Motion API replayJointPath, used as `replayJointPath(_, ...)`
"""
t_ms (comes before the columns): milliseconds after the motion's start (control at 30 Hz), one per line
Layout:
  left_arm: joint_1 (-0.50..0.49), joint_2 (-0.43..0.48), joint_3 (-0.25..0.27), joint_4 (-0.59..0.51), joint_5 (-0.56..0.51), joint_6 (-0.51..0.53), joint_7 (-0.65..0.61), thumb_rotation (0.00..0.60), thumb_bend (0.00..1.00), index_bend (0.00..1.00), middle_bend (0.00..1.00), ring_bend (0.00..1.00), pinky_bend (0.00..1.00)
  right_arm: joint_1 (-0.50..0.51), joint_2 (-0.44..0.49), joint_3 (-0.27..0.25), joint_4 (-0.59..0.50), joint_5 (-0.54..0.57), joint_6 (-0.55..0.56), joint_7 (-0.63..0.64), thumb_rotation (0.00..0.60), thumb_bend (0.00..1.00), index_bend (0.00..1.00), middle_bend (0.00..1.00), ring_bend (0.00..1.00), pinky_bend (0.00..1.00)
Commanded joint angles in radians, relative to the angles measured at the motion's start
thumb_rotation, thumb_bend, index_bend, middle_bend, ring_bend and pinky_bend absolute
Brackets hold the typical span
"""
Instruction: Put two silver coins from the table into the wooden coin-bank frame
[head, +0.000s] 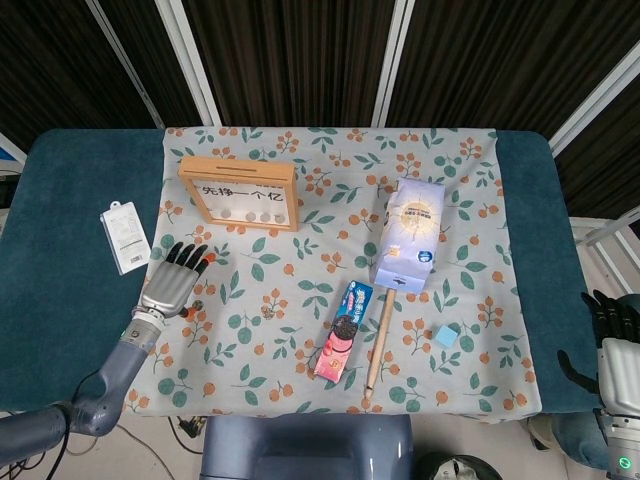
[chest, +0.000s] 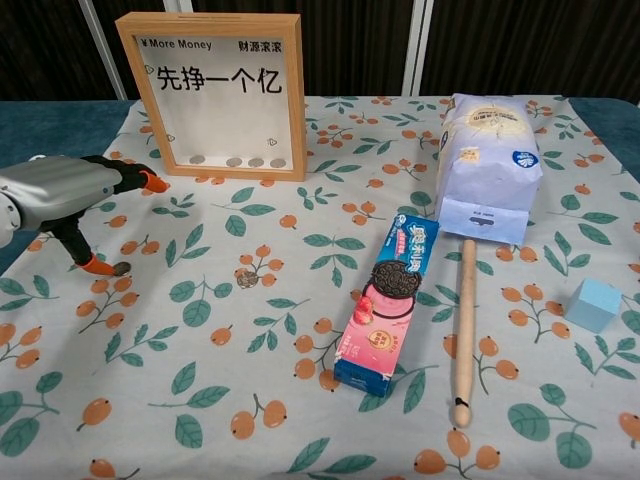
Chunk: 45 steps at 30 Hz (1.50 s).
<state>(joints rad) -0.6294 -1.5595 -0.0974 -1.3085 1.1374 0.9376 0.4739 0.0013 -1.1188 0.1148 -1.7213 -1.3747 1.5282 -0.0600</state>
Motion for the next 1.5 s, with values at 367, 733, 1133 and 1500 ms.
replayJointPath(367,-0.006,-0.008,0.005,0.006,-0.009,0.002,0.013,0.600,0.04,0.12,0.00,0.00,0.00,0.000,0.007,-0.001,-0.009,0.012,-0.009,-0.007,0.600,0.37,0.11,0.09,0.05,0.00)
replayJointPath(733,-0.012,-0.012,0.008,0.011,-0.011,0.003,0.018,0.600,0.04,0.12,0.00,0.00,0.00,0.000,0.008,0.000,-0.012,0.014,-0.012,-0.010,0.600,0.37,0.11,0.09,0.05,0.00)
replayJointPath(1133,-0.016,-0.022,0.016,0.016,-0.016,-0.002,0.022,0.600,0.04,0.13,0.00,0.00,0.00,0.000,0.011,0.001,-0.015,0.020,-0.015,-0.011,0.600,0.37,0.11,0.09,0.05,0.00)
replayJointPath(1500,-0.017,-0.037,0.033,0.037,-0.016,-0.016,0.027,0.600,0.04,0.14,0.00,0.00,0.00,0.002,0.011,0.000,-0.016,0.023,-0.019,-0.012,0.600,0.37,0.11,0.09,0.05,0.00)
